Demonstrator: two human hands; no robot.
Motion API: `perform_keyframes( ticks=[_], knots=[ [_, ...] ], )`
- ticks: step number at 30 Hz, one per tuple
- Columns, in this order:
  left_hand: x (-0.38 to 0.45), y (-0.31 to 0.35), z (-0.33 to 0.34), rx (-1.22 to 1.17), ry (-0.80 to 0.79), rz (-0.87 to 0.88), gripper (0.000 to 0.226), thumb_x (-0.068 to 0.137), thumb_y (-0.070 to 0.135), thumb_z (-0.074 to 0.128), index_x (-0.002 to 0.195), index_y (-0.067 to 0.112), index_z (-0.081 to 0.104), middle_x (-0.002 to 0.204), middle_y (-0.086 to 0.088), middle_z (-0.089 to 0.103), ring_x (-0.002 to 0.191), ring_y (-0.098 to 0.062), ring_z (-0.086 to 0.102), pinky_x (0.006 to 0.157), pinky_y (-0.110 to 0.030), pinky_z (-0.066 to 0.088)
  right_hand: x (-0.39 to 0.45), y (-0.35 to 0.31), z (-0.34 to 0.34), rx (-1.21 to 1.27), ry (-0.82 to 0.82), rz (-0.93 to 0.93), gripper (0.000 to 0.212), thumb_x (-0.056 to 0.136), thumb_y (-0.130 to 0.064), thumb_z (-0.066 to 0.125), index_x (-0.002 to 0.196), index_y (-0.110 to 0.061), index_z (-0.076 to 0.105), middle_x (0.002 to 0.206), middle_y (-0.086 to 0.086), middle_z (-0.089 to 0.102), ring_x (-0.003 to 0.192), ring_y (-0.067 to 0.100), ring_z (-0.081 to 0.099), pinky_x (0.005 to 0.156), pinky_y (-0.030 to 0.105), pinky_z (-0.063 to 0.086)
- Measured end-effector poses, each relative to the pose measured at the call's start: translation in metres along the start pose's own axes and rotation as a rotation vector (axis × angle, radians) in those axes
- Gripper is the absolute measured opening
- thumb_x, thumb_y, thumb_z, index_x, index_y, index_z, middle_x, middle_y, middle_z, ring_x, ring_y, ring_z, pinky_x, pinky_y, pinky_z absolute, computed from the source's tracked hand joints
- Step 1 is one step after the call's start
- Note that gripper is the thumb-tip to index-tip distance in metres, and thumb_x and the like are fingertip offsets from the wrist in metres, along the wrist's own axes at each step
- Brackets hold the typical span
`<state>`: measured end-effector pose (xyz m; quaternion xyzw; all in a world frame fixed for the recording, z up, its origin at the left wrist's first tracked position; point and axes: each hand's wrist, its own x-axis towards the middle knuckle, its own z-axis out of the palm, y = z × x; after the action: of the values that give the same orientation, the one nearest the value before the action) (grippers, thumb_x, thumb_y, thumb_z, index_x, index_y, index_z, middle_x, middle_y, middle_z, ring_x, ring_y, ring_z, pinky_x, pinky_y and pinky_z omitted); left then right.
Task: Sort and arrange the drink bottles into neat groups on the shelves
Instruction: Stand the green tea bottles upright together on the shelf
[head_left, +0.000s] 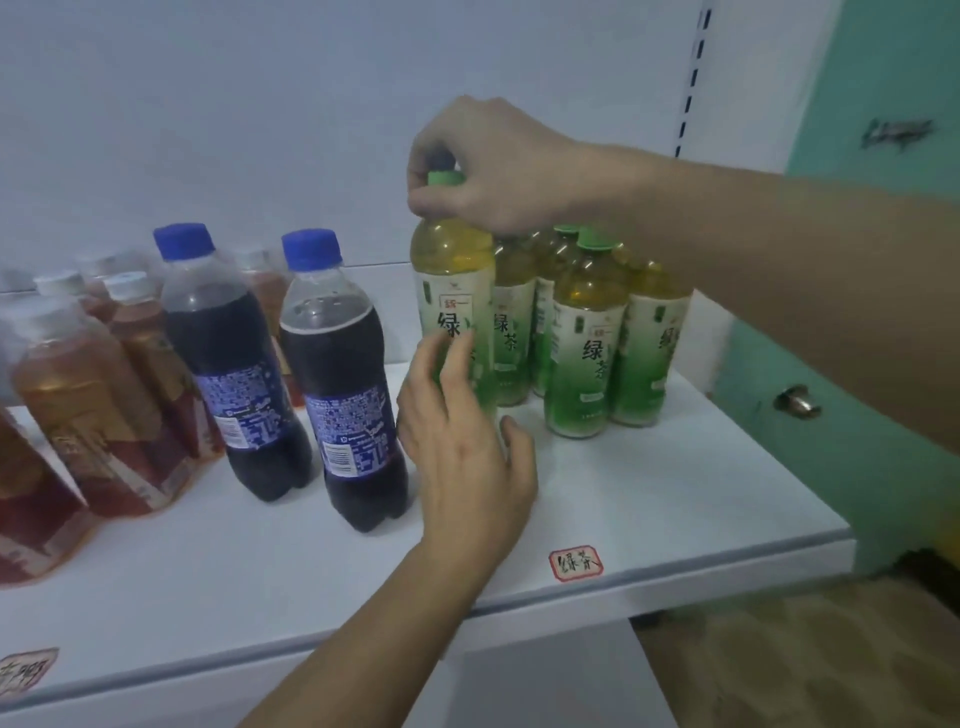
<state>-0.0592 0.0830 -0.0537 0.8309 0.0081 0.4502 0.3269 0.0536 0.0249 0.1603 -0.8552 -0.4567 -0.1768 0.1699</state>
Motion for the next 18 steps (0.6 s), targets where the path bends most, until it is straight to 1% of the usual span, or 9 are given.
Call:
perform_keyframes(
  ticks=[2,4,5,7,9,11,12,14,18],
  knots=[
    [0.000,0.006,0.005,0.018,-0.025,-0.022,0.092,0.084,0.005,0.067,0.160,0.011,0.016,0.164,-0.010,0.016,0.152,-0.027,0.020,0.124,-0.045,0.021,-0.011,0.003,-0.005,-0.028,-0.007,-0.009,0.009,0.098,-0.034,0.063,0.092,-0.027,0.065,0.104,-0.007,0.064,0.096,0.011,0.056,0.066,0.011,0.036],
    [0.003,0.008,0.009,-0.034,-0.083,-0.081,0.098,0.089,0.004,0.066,0.163,0.013,0.002,0.169,-0.005,0.004,0.156,-0.021,0.010,0.125,-0.041,0.014,-0.019,0.008,-0.010,-0.044,-0.003,0.002,0.008,0.098,-0.032,0.064,0.093,-0.026,0.065,0.105,-0.007,0.063,0.099,0.012,0.056,0.068,0.016,0.037],
    [0.009,0.006,0.011,-0.081,-0.120,-0.139,0.101,0.091,0.005,0.066,0.164,0.016,-0.003,0.170,-0.002,0.003,0.156,-0.017,0.009,0.124,-0.038,0.013,-0.022,0.010,-0.011,-0.042,-0.003,0.012,0.007,0.098,-0.032,0.064,0.093,-0.026,0.065,0.104,-0.007,0.062,0.101,0.012,0.056,0.070,0.018,0.037],
    [0.022,-0.002,0.013,-0.159,-0.211,-0.244,0.102,0.093,0.010,0.068,0.163,0.023,-0.005,0.167,0.000,0.016,0.152,-0.018,0.019,0.122,-0.036,0.020,-0.025,0.014,-0.011,-0.036,-0.006,0.032,0.006,0.098,-0.030,0.064,0.093,-0.027,0.065,0.103,-0.009,0.061,0.100,0.011,0.055,0.069,0.013,0.035],
    [0.033,-0.011,0.014,-0.167,-0.273,-0.308,0.096,0.094,0.013,0.069,0.164,0.023,0.003,0.157,-0.003,0.034,0.143,-0.020,0.037,0.119,-0.038,0.034,-0.025,0.017,-0.006,-0.053,-0.034,0.045,0.006,0.098,-0.028,0.064,0.093,-0.026,0.067,0.098,-0.011,0.061,0.093,0.010,0.054,0.063,0.005,0.033],
    [0.040,-0.018,0.016,-0.160,-0.303,-0.361,0.088,0.092,0.018,0.073,0.162,0.022,0.019,0.146,-0.001,0.047,0.133,-0.018,0.048,0.110,-0.035,0.042,-0.025,0.018,0.000,-0.075,-0.073,0.058,0.006,0.098,-0.027,0.063,0.093,-0.027,0.066,0.092,-0.014,0.060,0.089,0.010,0.054,0.062,0.007,0.032],
    [0.042,-0.022,0.017,-0.164,-0.327,-0.363,0.080,0.092,0.020,0.073,0.159,0.021,0.029,0.143,0.001,0.050,0.130,-0.017,0.051,0.108,-0.034,0.043,-0.025,0.019,0.002,-0.081,-0.076,0.069,0.007,0.098,-0.027,0.063,0.093,-0.028,0.065,0.089,-0.017,0.058,0.087,0.009,0.053,0.063,0.009,0.032],
    [0.041,-0.027,0.019,-0.203,-0.381,-0.351,0.064,0.094,0.021,0.071,0.152,0.021,0.042,0.140,0.003,0.055,0.125,-0.016,0.055,0.109,-0.040,0.048,-0.026,0.024,0.003,-0.087,-0.067,0.095,0.008,0.098,-0.027,0.062,0.091,-0.029,0.064,0.087,-0.019,0.055,0.085,0.009,0.052,0.063,0.011,0.032],
    [0.038,-0.032,0.022,-0.232,-0.395,-0.358,0.056,0.095,0.019,0.071,0.147,0.017,0.048,0.135,0.004,0.056,0.116,-0.011,0.058,0.102,-0.041,0.054,-0.031,0.030,0.008,-0.133,-0.129,0.099,0.007,0.101,-0.027,0.059,0.095,-0.029,0.062,0.088,-0.021,0.056,0.085,0.007,0.052,0.065,0.020,0.035]
  ],
)
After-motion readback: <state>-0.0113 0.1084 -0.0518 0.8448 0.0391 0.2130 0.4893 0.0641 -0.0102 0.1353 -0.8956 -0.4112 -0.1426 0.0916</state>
